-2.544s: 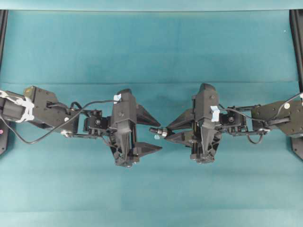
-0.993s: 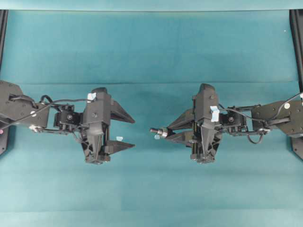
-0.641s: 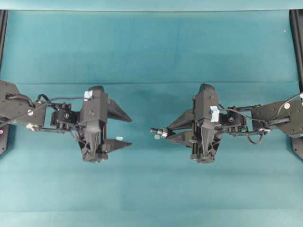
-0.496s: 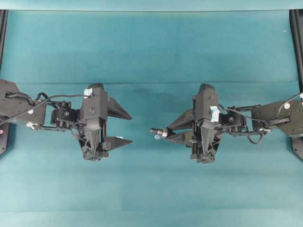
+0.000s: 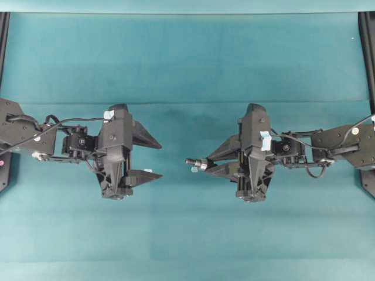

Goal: Insert the washer onto the shaft with both hands.

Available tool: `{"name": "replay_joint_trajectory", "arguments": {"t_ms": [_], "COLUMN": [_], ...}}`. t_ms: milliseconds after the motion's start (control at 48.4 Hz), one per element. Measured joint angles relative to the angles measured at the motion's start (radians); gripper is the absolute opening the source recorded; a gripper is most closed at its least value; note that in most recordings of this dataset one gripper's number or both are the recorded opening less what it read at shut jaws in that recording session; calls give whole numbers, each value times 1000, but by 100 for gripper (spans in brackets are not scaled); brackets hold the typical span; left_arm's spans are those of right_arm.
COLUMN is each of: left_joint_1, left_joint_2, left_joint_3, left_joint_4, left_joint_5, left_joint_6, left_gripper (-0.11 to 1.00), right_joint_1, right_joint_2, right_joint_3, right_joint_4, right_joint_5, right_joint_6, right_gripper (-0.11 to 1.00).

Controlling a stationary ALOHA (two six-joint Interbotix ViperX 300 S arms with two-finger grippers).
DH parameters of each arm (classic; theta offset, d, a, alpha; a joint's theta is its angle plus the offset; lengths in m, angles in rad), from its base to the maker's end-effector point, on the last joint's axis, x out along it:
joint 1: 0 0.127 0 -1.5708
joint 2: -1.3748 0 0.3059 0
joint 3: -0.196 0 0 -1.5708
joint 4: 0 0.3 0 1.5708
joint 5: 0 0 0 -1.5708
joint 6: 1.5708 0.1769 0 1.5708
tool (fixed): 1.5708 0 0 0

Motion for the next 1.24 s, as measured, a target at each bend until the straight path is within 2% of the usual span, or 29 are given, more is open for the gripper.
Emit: {"name": "replay_joint_trajectory", "arguments": {"t_ms": [1241], "left_joint_1": [-2], "left_joint_2": [-2], "left_joint_3": [0], "left_joint_4": [0], "left_joint_5": [0], "left_joint_6": [0], "left_gripper": [88], "right_joint_1": [0], "right_joint_2": [0], "right_joint_3": [0], "right_joint_4": [0], "right_joint_5": [21], "right_joint_6": [-2], "right_gripper": [0]}}
